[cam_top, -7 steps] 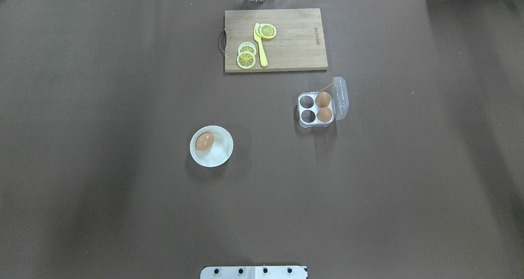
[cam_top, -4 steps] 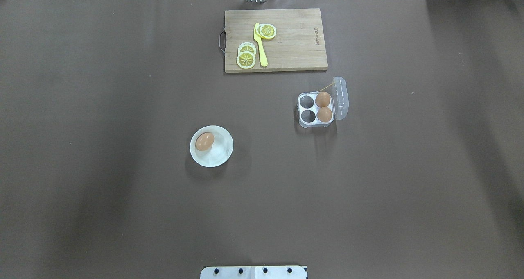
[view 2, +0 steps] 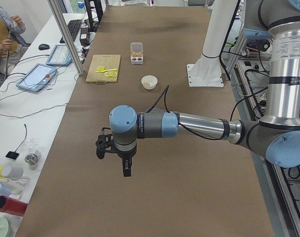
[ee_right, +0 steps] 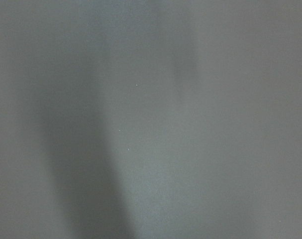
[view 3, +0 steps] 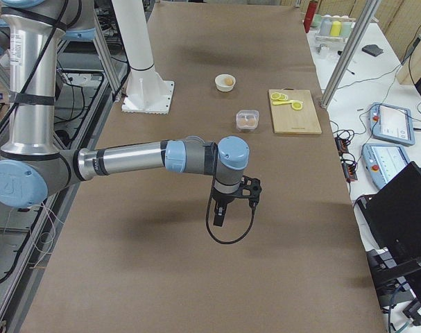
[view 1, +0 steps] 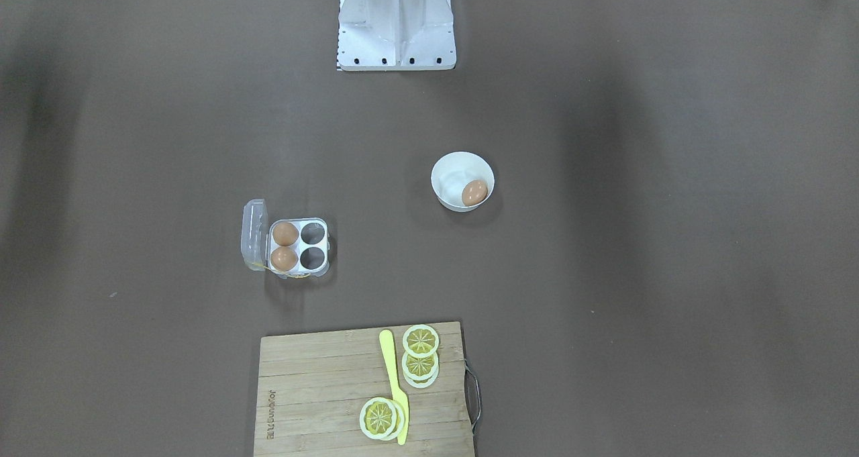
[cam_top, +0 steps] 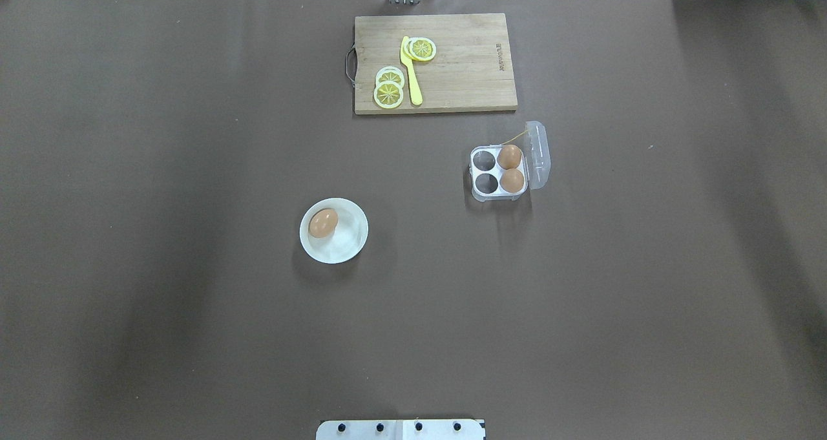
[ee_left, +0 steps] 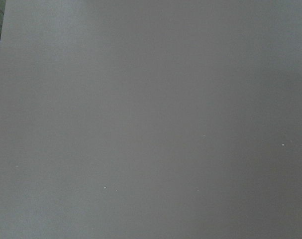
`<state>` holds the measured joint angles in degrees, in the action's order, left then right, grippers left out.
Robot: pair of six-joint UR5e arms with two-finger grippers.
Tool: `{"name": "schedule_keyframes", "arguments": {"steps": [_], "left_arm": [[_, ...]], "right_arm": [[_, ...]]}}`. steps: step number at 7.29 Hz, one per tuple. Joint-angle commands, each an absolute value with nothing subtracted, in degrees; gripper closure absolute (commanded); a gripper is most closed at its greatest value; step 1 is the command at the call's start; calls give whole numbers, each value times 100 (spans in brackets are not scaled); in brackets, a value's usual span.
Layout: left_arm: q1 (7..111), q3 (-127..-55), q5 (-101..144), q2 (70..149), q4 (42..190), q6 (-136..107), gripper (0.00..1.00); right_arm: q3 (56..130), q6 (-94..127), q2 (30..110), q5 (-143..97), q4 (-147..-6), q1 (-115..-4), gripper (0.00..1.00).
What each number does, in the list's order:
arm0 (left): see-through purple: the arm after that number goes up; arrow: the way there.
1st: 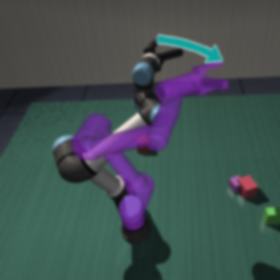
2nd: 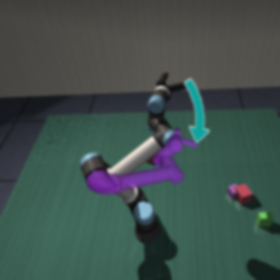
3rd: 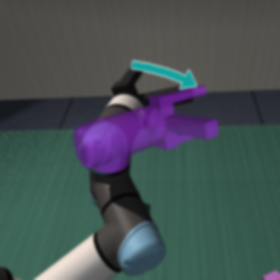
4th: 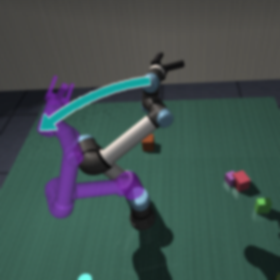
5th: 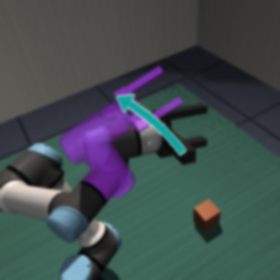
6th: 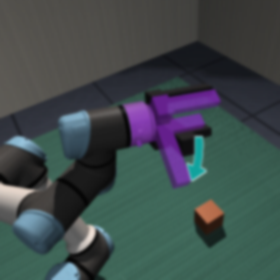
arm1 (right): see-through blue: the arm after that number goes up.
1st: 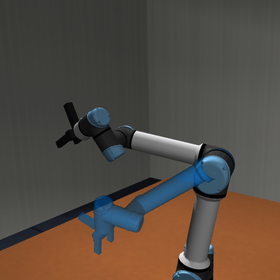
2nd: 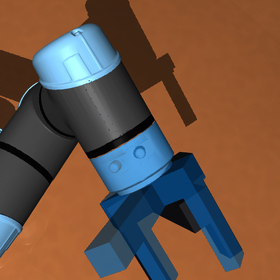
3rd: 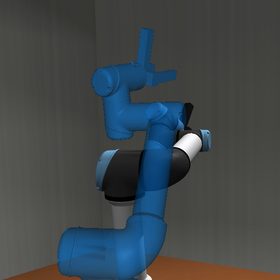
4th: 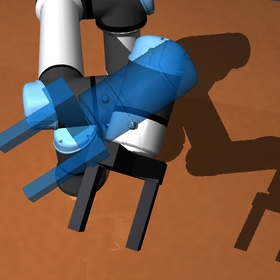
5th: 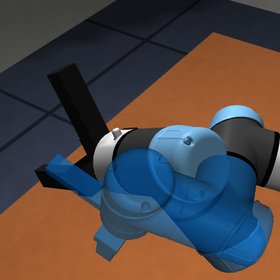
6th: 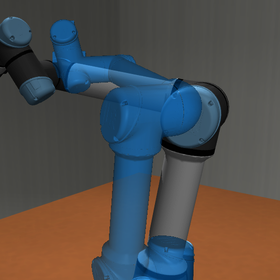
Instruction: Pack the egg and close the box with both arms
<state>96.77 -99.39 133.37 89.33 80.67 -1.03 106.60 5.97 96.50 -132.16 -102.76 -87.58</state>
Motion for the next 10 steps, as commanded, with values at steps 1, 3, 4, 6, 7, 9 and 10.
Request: {"name": "schedule_keyframes", "arguments": {"steps": [1, 3, 4, 6, 7, 9, 10], "left_arm": [[9677, -9941, 13298, 8921, 8208, -105, 2], [9677, -9932, 13298, 8921, 8226, -71, 2], [9677, -9923, 13315, 8921, 8235, -70, 2], [9677, -9984, 13368, 8947, 8262, -97, 2], [9668, -10089, 13586, 8930, 8331, -97, 2], [9616, -10204, 14201, 8790, 8612, -245, 2], [9076, -10517, 14151, 8833, 8692, -542, 2]], "right_arm": [[10670, 598, 9650, -13219, -10274, -8754, 0], [10679, 606, 9642, -13219, -10248, -8754, 0], [10679, 624, 9659, -13219, -10126, -8763, 0], [10635, 615, 9642, -13219, -10081, -8754, 0], [10600, 633, 9659, -13219, -9811, -8754, 0], [10556, 633, 9642, -13228, -9730, -8745, 0], [10564, 624, 9624, -13280, -9625, -8736, 0]]}}
